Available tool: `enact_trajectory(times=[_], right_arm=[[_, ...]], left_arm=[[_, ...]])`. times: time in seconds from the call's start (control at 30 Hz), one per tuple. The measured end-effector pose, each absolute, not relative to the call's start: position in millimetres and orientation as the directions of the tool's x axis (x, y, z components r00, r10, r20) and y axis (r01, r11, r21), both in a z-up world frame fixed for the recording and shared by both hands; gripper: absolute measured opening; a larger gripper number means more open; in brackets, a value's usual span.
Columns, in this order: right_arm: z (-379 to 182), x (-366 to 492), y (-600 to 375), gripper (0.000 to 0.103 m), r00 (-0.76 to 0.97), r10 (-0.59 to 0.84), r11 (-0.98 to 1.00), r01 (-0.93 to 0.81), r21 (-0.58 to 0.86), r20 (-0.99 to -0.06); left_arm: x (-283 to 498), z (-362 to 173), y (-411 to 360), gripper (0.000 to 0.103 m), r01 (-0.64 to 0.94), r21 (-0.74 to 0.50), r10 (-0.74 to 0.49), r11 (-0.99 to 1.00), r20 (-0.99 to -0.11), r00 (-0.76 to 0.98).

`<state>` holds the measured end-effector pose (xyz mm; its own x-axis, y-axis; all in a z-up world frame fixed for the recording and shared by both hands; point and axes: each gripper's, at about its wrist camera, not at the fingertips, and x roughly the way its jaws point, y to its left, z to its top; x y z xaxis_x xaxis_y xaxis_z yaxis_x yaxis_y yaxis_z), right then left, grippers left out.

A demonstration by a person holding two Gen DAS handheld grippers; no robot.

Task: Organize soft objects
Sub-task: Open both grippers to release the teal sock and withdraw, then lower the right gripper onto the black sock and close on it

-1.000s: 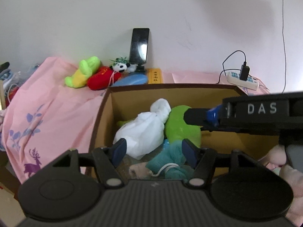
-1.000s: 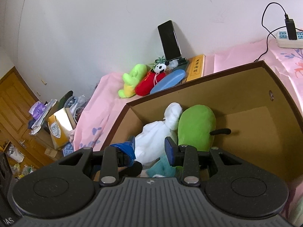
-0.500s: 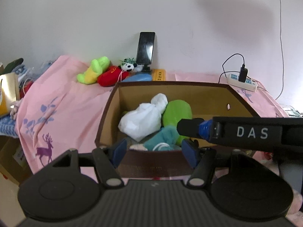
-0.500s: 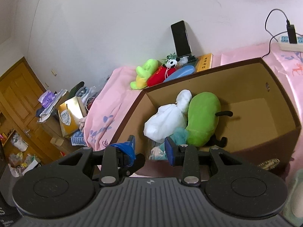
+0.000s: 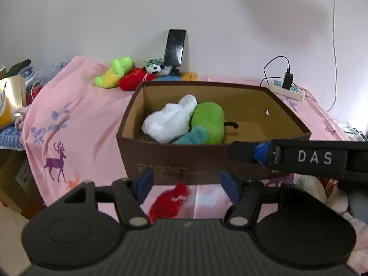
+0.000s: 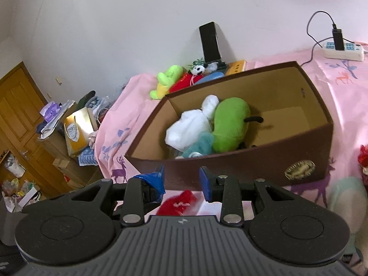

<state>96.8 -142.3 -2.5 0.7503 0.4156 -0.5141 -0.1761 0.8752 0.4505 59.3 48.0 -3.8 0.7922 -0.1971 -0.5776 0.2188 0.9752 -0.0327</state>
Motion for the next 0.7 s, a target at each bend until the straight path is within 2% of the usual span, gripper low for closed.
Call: enact_trajectory(times=[0.43, 0.7], right_arm=[[-28.2, 76.5, -161.3, 0.015, 0.71, 0.395, 0.863, -0.07, 0.5, -0.582], [-40.7, 72.4, -176.0, 0.016, 0.682, 0.409, 0.838, -0.018, 0.545, -0.606]], left_arm=[[32.1, -14.4, 44.4, 0.066, 0.268, -0.027, -0.231, 0.963, -0.596, 0.77], [22.1, -33.6, 44.4, 0.066, 0.338, -0.08, -0.31, 0.938, -0.63, 0.712]])
